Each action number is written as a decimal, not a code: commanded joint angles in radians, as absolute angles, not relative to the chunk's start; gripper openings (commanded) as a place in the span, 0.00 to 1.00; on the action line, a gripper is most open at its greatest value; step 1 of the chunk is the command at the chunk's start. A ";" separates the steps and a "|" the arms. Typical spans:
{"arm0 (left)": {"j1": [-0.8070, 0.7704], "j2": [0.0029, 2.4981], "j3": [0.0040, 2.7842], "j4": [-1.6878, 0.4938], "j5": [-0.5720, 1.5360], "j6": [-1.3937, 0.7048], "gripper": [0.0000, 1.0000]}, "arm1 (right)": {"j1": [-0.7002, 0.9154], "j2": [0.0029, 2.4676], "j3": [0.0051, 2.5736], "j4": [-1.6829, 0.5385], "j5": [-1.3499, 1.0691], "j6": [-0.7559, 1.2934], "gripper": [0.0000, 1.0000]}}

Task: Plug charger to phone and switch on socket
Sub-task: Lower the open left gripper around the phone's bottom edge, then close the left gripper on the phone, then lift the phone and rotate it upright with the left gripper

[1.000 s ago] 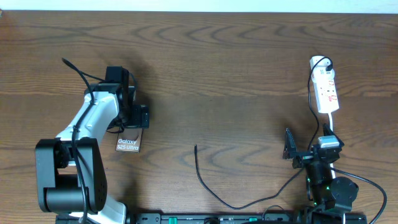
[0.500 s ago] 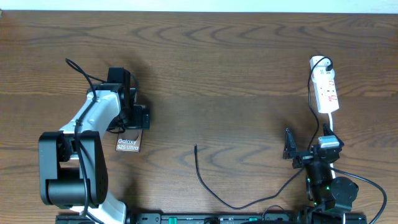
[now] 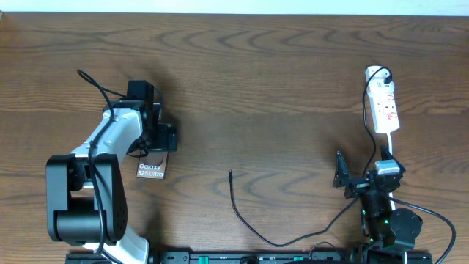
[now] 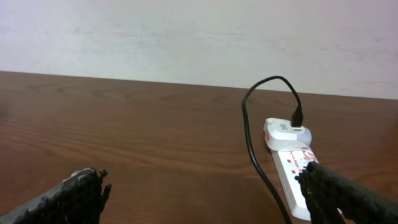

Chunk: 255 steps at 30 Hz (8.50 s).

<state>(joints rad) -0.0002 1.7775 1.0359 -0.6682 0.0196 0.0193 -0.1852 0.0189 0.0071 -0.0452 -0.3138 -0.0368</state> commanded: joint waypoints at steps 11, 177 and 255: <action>0.002 1.794 0.946 -0.608 0.010 0.007 0.98 | -0.175 0.016 0.006 -0.051 -0.305 -0.046 0.99; 0.002 1.794 0.921 -0.642 0.015 0.071 0.08 | -0.175 0.016 0.006 -0.051 -0.305 -0.046 0.99; 0.003 1.592 0.949 -0.474 1.305 -0.323 0.07 | -0.175 0.016 0.006 -0.051 -0.305 -0.046 0.99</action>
<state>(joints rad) -0.0002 1.6173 0.9497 -0.4931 1.1622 -0.2314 -0.1852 0.0189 0.0071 -0.0448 -0.3138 -0.0368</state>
